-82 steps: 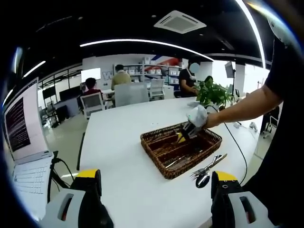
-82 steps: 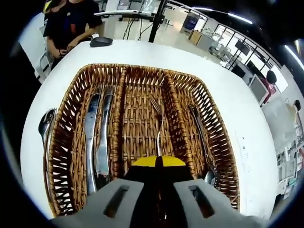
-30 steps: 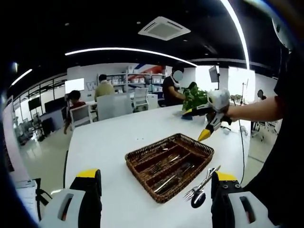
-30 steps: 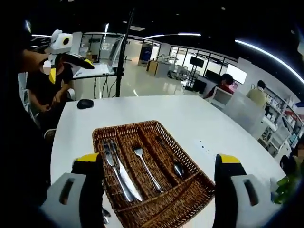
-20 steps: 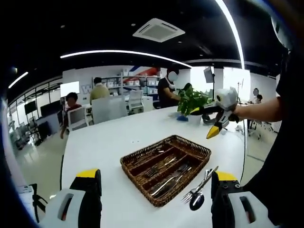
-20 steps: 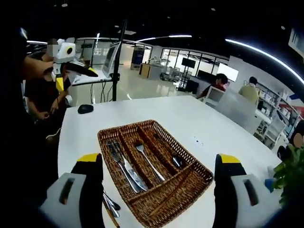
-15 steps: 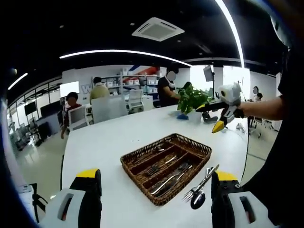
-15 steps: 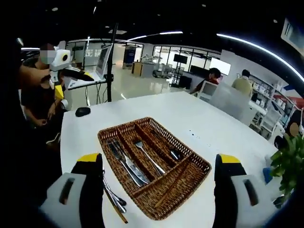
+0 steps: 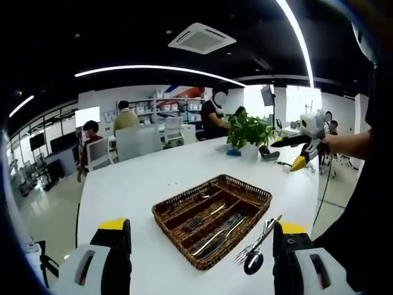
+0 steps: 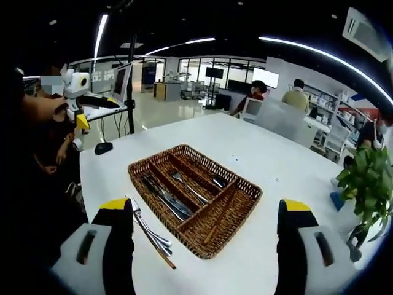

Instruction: Arrange the knives, forks, and spoons in their matching storage slots by inserting each utensil handle-first until every utensil is classified and aligned in the correct compartment

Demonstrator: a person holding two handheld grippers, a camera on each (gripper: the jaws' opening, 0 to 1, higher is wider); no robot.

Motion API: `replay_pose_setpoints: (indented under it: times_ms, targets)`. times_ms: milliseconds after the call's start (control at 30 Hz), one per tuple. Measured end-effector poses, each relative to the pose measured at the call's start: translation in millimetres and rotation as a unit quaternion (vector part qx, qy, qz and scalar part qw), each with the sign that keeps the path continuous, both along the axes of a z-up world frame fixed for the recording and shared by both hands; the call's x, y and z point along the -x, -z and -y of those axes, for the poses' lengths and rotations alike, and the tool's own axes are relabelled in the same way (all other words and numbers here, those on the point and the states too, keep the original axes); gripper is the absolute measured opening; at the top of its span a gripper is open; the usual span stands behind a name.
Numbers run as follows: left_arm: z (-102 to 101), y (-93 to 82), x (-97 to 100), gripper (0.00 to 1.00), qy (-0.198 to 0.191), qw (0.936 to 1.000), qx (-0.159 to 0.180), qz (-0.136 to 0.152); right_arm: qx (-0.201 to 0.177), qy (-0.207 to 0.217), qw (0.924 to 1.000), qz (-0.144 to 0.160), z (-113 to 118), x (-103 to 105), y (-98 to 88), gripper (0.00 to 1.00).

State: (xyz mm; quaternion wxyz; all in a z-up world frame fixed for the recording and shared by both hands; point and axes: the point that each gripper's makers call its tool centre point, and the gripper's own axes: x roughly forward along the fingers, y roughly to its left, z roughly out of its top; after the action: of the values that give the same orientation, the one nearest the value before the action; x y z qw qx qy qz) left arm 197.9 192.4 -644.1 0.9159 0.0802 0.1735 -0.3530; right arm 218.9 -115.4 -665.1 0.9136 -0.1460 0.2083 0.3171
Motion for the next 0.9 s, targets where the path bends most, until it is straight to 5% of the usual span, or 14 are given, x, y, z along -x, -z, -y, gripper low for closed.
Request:
replay_pose_setpoints:
  times_ms: [300,600,900]
  targets:
    - [-5,1.4,-3.8,1.00,0.001,1.0000,-0.003,-0.001,0.004,-0.005,1.0000,-0.002,2,3,9.2,0.99]
    - [-7,3.5,-4.5,1.00,0.001,1.0000,-0.007,-0.003,0.033,-0.084,0.9958,0.015,-15,19,44.4,0.91]
    - [-9,4.0,-7.3,1.00,-0.002,1.0000,-0.007,-0.002,0.016,-0.099,0.9945,-0.031,-18,35,83.4,0.82]
